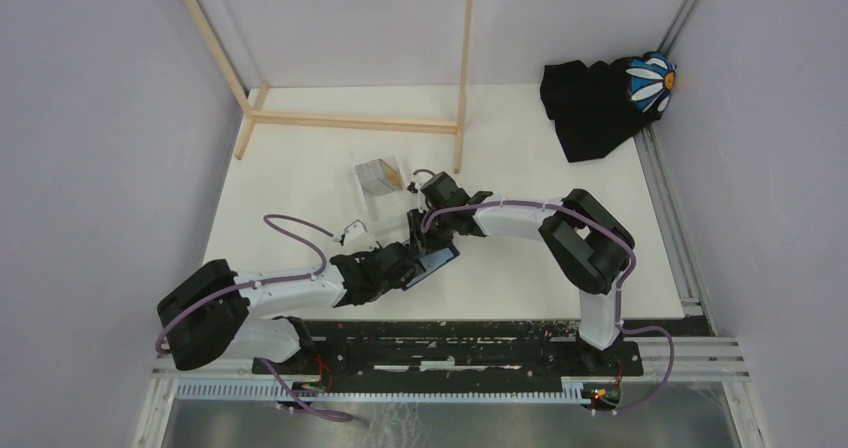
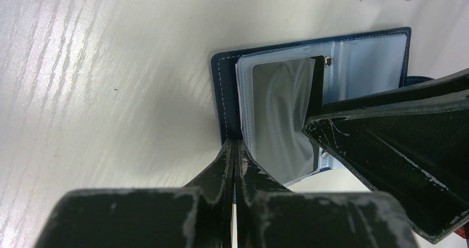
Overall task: Put the credit cards into the card holder
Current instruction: Insert the credit card into the card holder, then close the card holder at the center of the board.
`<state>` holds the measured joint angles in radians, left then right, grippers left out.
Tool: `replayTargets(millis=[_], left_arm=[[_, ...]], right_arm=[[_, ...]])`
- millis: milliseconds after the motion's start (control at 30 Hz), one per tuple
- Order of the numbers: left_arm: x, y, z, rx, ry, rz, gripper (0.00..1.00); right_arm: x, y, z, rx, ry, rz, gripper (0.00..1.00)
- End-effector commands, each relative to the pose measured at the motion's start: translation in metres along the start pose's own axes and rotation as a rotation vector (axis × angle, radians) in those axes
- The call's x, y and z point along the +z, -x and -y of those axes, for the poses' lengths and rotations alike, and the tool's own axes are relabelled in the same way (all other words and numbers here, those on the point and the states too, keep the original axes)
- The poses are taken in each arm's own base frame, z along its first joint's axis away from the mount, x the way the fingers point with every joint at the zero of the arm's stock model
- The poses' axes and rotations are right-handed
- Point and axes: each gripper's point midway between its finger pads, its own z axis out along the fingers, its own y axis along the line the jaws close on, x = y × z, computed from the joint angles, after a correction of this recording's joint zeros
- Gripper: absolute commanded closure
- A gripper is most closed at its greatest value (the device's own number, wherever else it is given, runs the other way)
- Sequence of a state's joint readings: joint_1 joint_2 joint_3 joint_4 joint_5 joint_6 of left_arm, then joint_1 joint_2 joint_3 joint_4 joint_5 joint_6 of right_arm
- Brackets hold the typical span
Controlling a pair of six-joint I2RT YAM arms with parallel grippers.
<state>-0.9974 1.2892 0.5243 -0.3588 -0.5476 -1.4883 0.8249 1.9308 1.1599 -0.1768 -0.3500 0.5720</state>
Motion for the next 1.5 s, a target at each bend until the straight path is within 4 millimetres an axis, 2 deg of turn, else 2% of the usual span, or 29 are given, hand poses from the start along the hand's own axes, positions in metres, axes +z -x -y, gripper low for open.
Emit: replayTargets(millis=[0, 200, 500, 700, 833, 933, 1467], left_arm=[[0.002, 0.0, 0.001, 0.006, -0.002, 0.01, 0.97], [0.0, 0.004, 0.004, -0.001, -0.008, 0.022, 0.97], [-0.002, 0.006, 0.01, 0.004, -0.027, 0.024, 0.97], [-0.003, 0.007, 0.013, 0.004, -0.041, 0.026, 0.97], [-0.003, 0.012, 0.014, 0.005, -0.043, 0.052, 0.97], [-0.004, 0.014, 0.018, 0.005, -0.054, 0.056, 0.97], [-0.015, 0.032, 0.042, 0.009, -0.115, 0.114, 0.97]], right_arm=[[-0.017, 0.007, -0.004, -0.055, -0.042, 0.008, 0.61], [-0.031, 0.017, -0.01, -0.077, -0.047, 0.046, 0.58], [-0.062, 0.034, -0.016, -0.128, -0.091, 0.131, 0.48], [-0.081, 0.038, 0.014, -0.161, -0.273, 0.166, 0.42], [-0.09, 0.038, 0.035, -0.173, -0.391, 0.175, 0.41], [-0.092, 0.033, 0.044, -0.173, -0.434, 0.163, 0.41], [-0.082, 0.014, 0.06, -0.138, -0.465, 0.123, 0.4]])
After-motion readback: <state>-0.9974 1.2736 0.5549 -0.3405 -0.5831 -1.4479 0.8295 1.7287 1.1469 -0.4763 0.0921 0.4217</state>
